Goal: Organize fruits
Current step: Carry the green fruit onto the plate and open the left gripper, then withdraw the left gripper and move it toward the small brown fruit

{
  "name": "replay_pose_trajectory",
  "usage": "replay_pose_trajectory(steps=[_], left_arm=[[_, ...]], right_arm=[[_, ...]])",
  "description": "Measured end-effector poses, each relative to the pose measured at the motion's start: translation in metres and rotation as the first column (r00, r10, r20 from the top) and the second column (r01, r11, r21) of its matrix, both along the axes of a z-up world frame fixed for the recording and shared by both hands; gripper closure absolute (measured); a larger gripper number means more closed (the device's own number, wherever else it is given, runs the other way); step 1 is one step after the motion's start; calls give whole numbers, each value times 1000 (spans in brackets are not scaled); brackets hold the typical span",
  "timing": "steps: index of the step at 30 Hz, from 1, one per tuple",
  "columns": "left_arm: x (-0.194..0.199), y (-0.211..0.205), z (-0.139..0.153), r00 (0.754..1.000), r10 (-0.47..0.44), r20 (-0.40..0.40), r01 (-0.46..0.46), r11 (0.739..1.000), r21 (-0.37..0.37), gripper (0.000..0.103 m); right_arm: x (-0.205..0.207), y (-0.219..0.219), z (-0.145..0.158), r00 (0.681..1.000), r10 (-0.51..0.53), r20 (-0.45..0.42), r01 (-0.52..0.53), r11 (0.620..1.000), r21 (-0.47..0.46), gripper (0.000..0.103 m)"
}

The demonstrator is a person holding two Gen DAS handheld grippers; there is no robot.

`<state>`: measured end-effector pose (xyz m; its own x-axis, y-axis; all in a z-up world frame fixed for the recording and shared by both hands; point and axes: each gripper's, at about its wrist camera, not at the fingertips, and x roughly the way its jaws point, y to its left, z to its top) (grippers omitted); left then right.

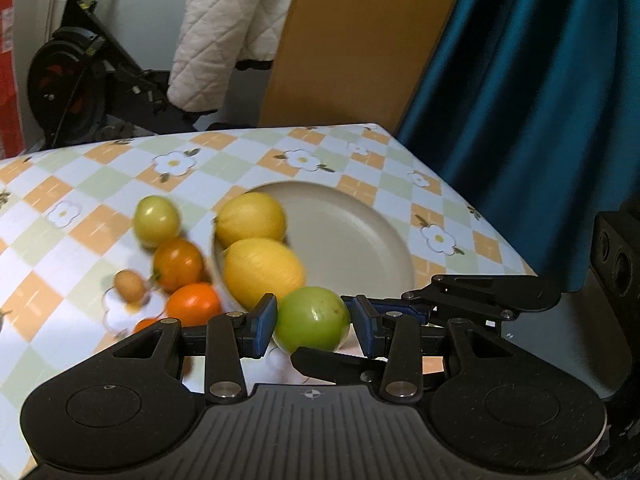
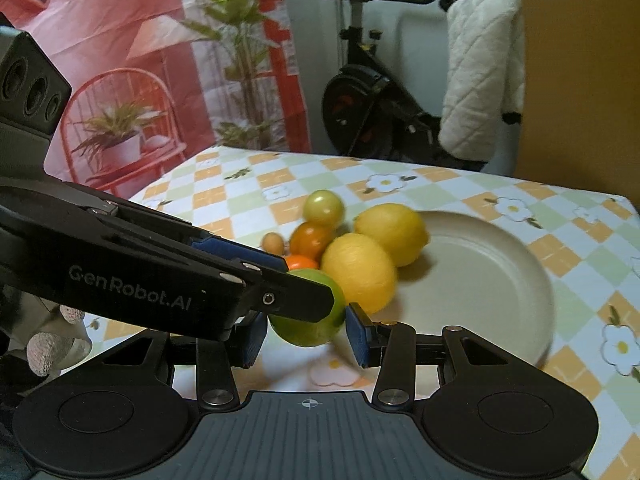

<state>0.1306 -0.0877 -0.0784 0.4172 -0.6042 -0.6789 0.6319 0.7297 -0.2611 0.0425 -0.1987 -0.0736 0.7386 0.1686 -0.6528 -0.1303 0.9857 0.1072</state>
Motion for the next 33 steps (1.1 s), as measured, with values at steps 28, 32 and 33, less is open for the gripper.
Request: replay_pose_trajectory(steps=[28, 32, 33], left_arm=[[40, -61, -16, 999, -6, -37, 7, 1000, 22, 62], [42, -52, -8, 1000, 28, -8, -27, 999, 19, 62], [42, -50, -5, 999, 33, -1, -33, 999, 17, 62]], right_arm=[[22, -59, -19, 994, -111, 18, 112, 992, -65, 65], [19, -57, -19, 992, -127, 14, 128, 989, -80, 55], [18, -58, -19, 992, -129, 12, 130, 988, -79, 54]])
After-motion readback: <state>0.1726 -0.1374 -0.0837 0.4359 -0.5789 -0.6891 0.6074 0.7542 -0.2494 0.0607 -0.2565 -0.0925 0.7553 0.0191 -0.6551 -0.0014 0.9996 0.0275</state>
